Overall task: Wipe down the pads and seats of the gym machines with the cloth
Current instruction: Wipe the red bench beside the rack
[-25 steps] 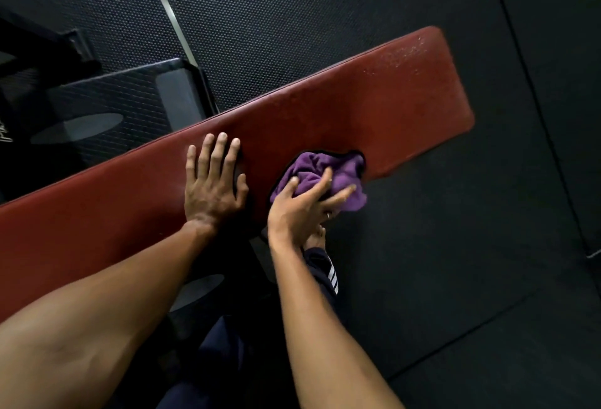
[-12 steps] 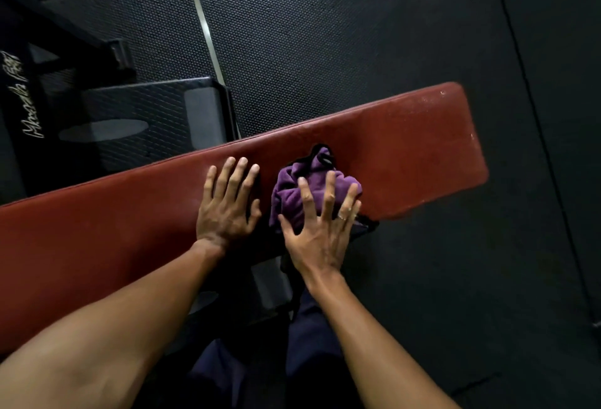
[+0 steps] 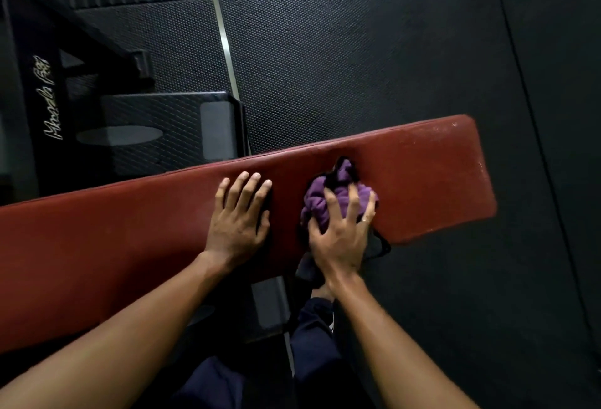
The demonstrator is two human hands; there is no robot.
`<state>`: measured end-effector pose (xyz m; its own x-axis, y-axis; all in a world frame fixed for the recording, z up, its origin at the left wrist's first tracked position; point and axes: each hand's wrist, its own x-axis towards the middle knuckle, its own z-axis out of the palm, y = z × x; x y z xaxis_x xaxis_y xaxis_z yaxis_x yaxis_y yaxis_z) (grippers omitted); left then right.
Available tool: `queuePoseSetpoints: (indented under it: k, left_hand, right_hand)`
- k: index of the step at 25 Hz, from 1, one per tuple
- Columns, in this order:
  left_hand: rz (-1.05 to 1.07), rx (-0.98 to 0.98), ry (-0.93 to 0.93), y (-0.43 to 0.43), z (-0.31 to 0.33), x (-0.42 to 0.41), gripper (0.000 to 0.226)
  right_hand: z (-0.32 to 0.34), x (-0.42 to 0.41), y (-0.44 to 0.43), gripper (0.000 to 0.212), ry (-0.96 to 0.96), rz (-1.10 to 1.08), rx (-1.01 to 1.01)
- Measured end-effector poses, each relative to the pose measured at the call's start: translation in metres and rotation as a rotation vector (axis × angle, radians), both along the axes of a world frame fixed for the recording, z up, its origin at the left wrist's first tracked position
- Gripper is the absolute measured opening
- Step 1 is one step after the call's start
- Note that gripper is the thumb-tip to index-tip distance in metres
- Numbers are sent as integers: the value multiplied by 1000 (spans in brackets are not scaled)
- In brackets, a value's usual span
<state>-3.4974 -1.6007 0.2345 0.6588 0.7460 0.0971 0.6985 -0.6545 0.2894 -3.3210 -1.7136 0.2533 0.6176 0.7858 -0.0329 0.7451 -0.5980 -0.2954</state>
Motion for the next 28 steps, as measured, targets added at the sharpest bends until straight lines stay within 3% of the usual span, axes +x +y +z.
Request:
queuePoseSetpoints:
  k: [3,6,9,12,17,20,23,25,28]
  left_hand:
    - [77,-8,-52,19,2,21,44]
    - [192,-91,-18,35,3,55,46]
    - [310,-148,12,37,0,77,47]
    - [337,-130,57,37,-6,81,48]
    - [321,8,72,39,-18,80,41]
    - [306,-17,79,39,-16,80,42]
    - [328,-111,119,39,-4,82,47]
    - [333,-147,136,42,0,85,49]
    - [327,-166,160,40,-1,84,51]
  right_hand:
    - [-3,-19,45,54,9,134,32]
    - [-1,22,94,53,-47,141,-3]
    - [5,70,79,52,-60,54,-34]
    - [8,65,48,57,-11,-40,-17]
    - [6,19,111,50,72,219,28]
    - [6,50,166,53,99,378,-167]
    - [11,116,171,66,83,366,-388]
    - [14,146,157,61,66,309,-319]
    - [8,123,153,50,61,263,-229]
